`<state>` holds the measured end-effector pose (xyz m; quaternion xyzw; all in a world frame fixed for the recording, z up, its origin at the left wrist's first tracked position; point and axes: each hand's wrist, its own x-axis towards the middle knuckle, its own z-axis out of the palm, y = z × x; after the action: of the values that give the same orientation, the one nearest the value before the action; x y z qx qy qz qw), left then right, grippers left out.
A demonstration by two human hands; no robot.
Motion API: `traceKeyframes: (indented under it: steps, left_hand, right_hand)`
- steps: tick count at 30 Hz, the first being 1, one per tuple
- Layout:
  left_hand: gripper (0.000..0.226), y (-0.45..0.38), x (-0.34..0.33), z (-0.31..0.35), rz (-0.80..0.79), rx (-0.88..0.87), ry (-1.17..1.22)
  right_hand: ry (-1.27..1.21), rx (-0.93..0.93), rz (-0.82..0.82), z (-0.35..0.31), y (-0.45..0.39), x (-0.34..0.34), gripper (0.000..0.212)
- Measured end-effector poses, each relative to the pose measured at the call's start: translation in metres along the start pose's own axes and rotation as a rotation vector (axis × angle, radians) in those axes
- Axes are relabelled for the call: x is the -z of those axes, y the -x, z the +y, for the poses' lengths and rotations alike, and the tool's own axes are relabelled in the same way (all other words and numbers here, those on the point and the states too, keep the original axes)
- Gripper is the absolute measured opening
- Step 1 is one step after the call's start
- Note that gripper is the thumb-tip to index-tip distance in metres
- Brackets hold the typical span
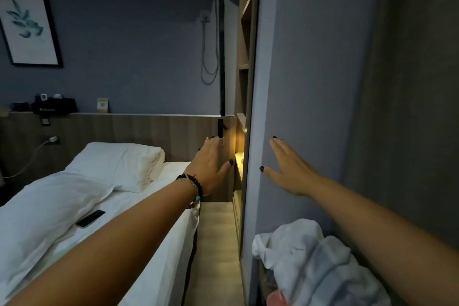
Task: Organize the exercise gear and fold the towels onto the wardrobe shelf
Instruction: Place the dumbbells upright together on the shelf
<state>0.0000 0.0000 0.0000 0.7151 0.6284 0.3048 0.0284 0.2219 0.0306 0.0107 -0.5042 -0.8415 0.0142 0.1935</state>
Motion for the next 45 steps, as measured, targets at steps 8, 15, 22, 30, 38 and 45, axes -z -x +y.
traceKeyframes:
  steps: [8,15,22,30,38,45]
  left_hand:
    - [0.068,-0.063,-0.001,-0.056,-0.029,-0.030,-0.024]
    - [0.069,-0.125,-0.010,-0.117,-0.068,-0.055,0.016]
    - [0.069,-0.170,-0.043,-0.171,-0.136,-0.060,0.029]
    - [0.069,-0.242,-0.093,-0.213,-0.183,-0.027,0.086]
    - [0.067,-0.343,-0.153,-0.250,-0.177,0.053,0.151]
    - [0.066,-0.415,-0.205,-0.284,-0.188,0.149,0.169]
  right_hand:
    - [-0.057,-0.060,-0.014,-0.005,-0.081,-0.032,0.078]
    - [-0.085,-0.085,0.000,-0.015,-0.156,-0.068,0.075]
    - [-0.209,-0.101,-0.020,-0.017,-0.207,-0.118,0.071]
    - [-0.251,-0.162,-0.051,0.020,-0.274,-0.164,0.070]
    - [-0.558,-0.279,0.006,0.076,-0.371,-0.222,0.057]
    - [-0.688,-0.345,-0.017,0.119,-0.450,-0.265,0.055]
